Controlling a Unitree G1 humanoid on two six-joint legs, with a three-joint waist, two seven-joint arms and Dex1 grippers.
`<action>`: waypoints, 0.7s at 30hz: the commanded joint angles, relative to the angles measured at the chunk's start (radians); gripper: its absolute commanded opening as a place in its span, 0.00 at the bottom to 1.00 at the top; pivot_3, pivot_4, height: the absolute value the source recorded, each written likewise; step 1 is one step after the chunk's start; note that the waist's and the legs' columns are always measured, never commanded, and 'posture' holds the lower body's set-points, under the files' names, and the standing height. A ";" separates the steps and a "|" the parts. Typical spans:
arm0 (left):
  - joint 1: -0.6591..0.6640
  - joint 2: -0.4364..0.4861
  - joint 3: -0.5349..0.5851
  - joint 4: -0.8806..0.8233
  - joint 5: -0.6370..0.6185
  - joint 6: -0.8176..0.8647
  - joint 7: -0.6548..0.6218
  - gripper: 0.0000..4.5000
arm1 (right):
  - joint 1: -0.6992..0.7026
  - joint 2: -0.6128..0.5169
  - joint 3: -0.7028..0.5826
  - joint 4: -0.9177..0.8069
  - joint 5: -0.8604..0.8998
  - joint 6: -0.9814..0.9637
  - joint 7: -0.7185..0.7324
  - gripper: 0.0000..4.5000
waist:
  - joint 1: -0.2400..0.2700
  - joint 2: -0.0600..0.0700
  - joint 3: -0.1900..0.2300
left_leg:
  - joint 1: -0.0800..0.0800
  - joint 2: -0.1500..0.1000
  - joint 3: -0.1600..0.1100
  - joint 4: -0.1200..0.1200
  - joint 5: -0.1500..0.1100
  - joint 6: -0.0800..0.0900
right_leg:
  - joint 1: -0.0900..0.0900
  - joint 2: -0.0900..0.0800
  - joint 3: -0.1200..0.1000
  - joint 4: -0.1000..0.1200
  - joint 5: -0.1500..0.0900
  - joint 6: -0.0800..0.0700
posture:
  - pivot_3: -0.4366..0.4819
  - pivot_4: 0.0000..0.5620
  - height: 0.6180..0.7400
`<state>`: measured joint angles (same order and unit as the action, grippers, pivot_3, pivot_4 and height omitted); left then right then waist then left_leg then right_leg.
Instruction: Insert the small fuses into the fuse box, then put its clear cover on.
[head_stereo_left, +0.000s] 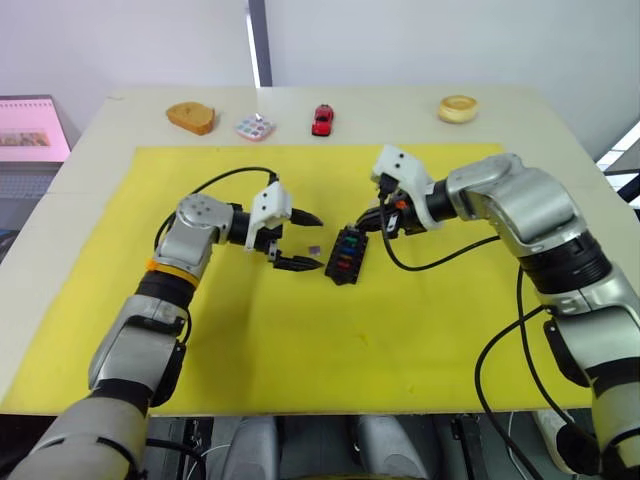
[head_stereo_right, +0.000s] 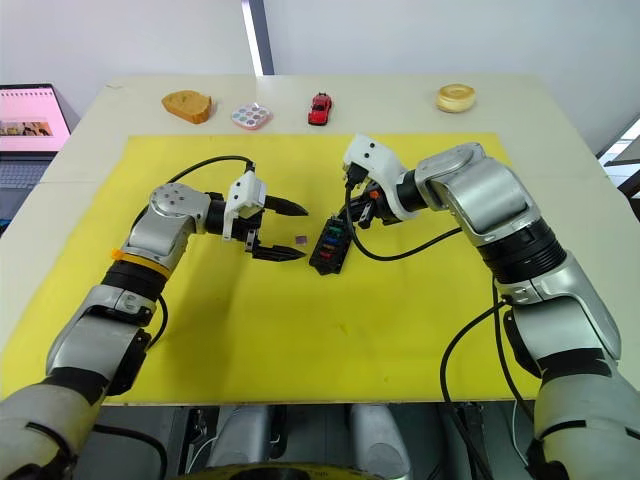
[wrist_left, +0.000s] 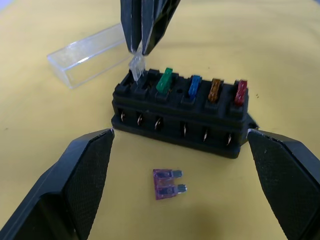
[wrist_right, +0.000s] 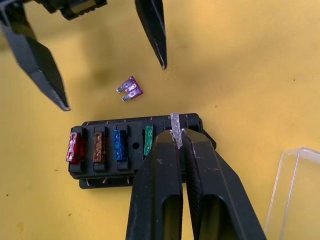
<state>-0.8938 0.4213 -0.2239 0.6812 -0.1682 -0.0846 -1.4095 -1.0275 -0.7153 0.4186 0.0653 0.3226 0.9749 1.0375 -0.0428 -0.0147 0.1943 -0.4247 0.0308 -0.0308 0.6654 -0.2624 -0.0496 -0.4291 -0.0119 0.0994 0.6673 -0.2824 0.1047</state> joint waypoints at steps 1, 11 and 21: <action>-0.033 -0.021 -0.011 0.041 0.042 -0.083 0.002 0.99 | -0.013 0.002 -0.038 -0.032 -0.006 -0.004 0.007 0.00 | 0.000 0.000 0.000 | 0.000 0.000 0.000 0.000 0.000 0.000 | 0.000 0.000 0.000 0.000 0.000 0.000 | 0.48 0.27 1.00; -0.038 -0.067 -0.011 0.063 0.068 -0.132 -0.002 0.99 | -0.011 0.000 -0.044 -0.051 -0.004 0.001 0.014 0.00 | 0.000 0.000 0.000 | 0.000 0.000 0.000 0.001 0.000 0.000 | 0.000 0.000 0.000 0.001 0.000 0.000 | 0.48 0.27 1.00; -0.012 -0.081 -0.020 0.020 0.072 -0.119 -0.003 0.99 | -0.008 -0.009 -0.043 -0.061 -0.006 0.003 0.023 0.00 | 0.000 0.000 0.000 | 0.000 0.000 -0.001 0.001 0.000 0.000 | 0.000 0.000 0.000 0.003 0.000 0.000 | 0.48 0.27 1.00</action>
<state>-0.9023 0.3360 -0.2469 0.7395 -0.0959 -0.2040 -1.4094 -1.0255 -0.7168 0.4148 0.0395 0.3195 0.9858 1.0523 -0.0426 -0.0146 0.1942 -0.4246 0.0306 -0.0314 0.6669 -0.2624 -0.0496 -0.4291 -0.0120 0.0993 0.6702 -0.2823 0.1048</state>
